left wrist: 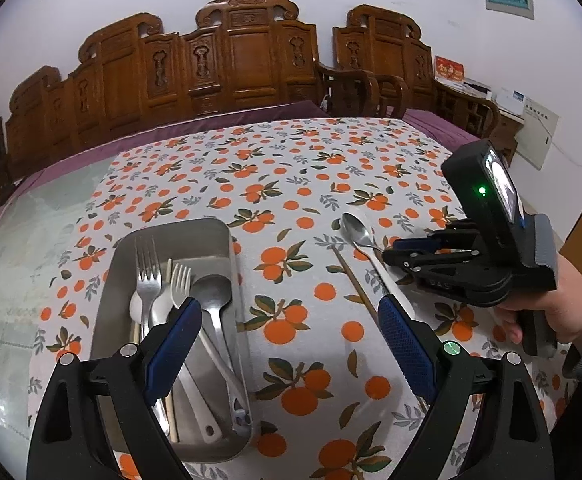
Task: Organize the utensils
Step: 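Grasp a wooden chopstick with the left gripper while the right holds the silver spoon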
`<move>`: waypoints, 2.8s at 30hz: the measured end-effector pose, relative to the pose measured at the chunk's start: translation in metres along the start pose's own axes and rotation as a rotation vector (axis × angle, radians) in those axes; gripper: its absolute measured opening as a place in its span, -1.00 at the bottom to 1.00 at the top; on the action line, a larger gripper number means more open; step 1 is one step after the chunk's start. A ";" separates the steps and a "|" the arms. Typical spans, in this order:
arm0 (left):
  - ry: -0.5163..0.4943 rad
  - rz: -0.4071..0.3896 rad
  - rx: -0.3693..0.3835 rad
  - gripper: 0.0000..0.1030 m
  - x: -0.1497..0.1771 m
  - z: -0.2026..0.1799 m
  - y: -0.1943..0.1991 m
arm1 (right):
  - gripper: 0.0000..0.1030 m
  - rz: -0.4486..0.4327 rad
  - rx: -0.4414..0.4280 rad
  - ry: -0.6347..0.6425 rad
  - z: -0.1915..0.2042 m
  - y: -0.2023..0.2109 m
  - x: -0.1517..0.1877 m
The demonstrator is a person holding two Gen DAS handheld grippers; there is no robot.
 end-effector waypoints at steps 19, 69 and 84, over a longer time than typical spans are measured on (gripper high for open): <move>-0.087 0.051 0.012 0.67 0.019 -0.044 -0.018 | -0.91 -0.058 -0.036 -0.039 -0.013 0.033 -0.004; -0.039 0.145 0.087 -1.00 0.039 -0.057 -0.054 | -0.91 0.002 -0.010 -0.041 -0.022 0.017 0.021; -0.026 0.205 0.070 -0.73 0.043 -0.057 -0.080 | -0.91 0.003 0.001 -0.027 -0.019 0.016 0.020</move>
Point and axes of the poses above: each gripper's, at about its wrist camera, not at the fingertips, and y roughly against the way its jaws point, z to its left, x to its underside, the point moved 7 cm from there along -y, roughly the way its jaws point, and after that the axes turned 8 degrees about -z, right-handed, at the moved point
